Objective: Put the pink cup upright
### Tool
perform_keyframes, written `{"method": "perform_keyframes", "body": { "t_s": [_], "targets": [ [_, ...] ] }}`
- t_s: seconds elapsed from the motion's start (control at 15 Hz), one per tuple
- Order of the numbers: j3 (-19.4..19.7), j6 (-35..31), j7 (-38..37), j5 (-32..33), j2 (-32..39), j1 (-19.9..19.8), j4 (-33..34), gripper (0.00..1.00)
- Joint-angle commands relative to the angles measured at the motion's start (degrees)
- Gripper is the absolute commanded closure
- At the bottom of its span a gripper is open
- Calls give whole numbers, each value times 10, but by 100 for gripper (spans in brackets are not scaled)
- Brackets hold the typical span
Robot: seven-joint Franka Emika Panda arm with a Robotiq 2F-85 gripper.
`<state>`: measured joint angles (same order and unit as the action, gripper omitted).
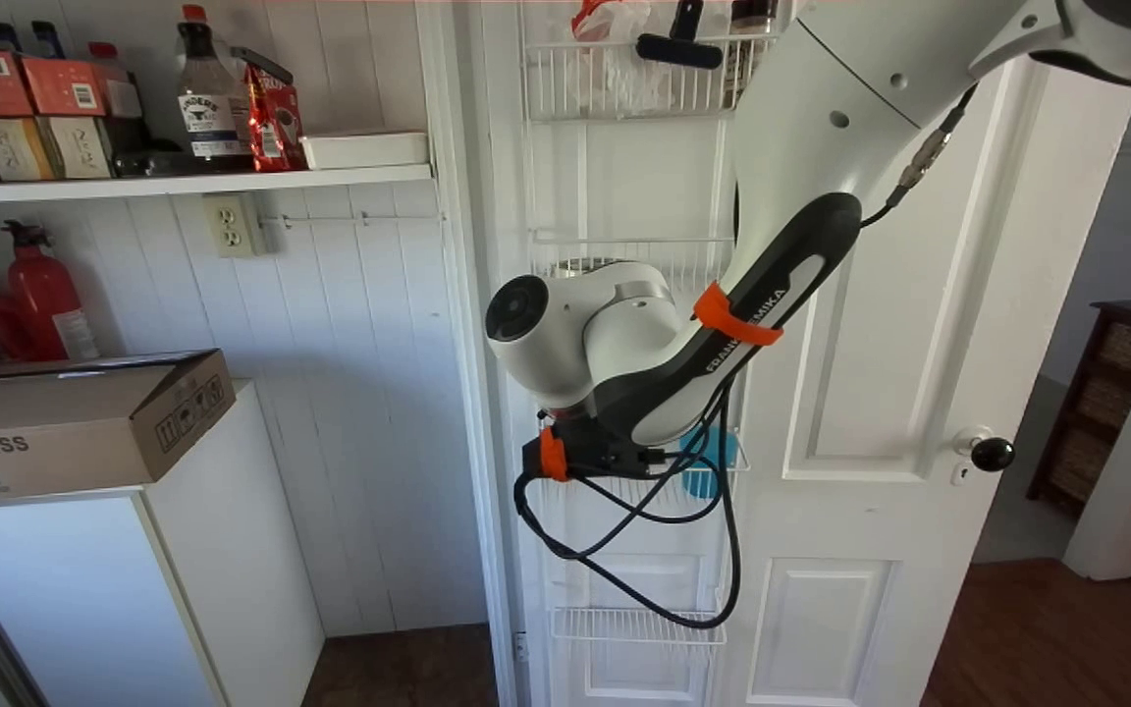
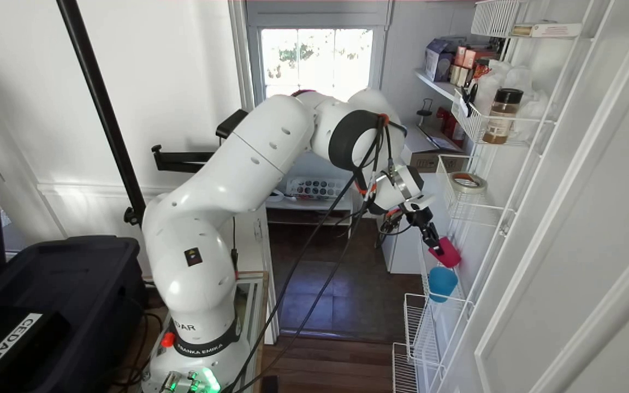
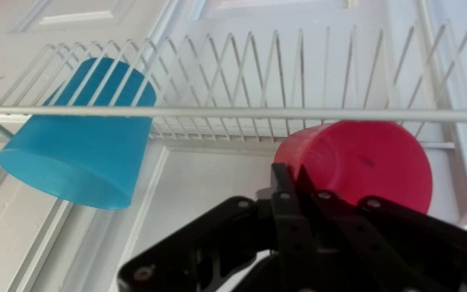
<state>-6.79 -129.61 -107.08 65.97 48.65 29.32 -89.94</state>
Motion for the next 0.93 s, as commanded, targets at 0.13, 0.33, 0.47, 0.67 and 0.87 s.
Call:
{"method": "perform_keyframes", "body": {
  "t_s": [0.13,0.33,0.47,0.67,0.87],
  "targets": [
    [-12,-56,-90,-25,-21,-23,-25,99],
    [-12,-75,-112,-39,-29,-27,-32,99],
    [-9,-87,-126,-46,-40,-28,-44,99],
    [-11,-112,-142,-65,-55,-34,-61,99],
    [-11,-143,-153,-90,-68,-40,-77,99]
  ]
}}
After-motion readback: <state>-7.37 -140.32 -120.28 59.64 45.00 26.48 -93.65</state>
